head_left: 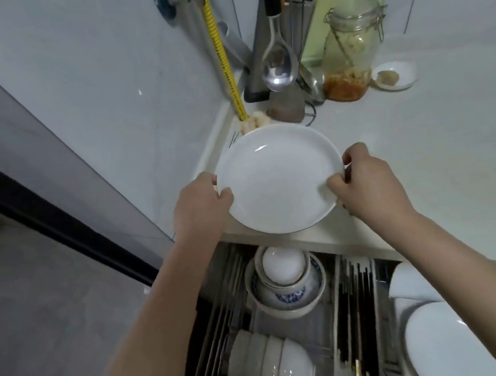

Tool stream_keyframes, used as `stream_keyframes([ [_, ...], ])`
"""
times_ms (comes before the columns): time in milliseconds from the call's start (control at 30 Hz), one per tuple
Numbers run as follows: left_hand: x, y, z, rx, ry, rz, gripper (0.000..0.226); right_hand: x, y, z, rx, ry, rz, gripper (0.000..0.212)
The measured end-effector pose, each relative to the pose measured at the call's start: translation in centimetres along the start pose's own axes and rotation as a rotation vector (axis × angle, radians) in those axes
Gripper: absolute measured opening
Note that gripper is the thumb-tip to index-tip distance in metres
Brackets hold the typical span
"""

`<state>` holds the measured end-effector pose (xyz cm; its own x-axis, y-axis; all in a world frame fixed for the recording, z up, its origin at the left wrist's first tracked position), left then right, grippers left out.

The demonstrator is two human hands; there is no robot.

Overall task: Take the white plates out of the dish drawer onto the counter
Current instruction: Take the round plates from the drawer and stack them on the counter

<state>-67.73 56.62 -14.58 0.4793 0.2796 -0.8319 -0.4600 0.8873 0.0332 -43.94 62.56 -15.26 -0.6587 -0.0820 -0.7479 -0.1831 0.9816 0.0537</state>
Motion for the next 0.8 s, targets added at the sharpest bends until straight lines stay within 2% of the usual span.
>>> stream_keyframes([
  [100, 0.2, 2.8, -0.9, -0.023, 0.055, -0.008, 0.019, 1.9, 2.4, -0.5, 0.017, -0.095, 0.015, 0.021],
  [333, 2.0, 6.4, -2.3, -0.034, 0.099, -0.05, 0.021, 5.3, 5.8, 0.0, 0.071, -0.17, 0.03, 0.021],
  [800, 4.0, 8.2, -3.2, -0.056, 0.247, -0.027, 0.024, 7.2, 7.1, 1.6, 0.121, -0.15, 0.021, 0.014],
])
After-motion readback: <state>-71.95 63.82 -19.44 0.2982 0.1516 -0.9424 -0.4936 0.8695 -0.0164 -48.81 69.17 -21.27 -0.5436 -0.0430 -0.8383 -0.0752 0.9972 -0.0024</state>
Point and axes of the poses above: each hand's wrist, its own y-axis towards the middle knuckle, its own x-axis out of the palm, z = x × y, the point moved 3 cm from there along y, towards the middle knuckle, and after that the axes turned 2 degrees about -z, right-handed, at the moved point
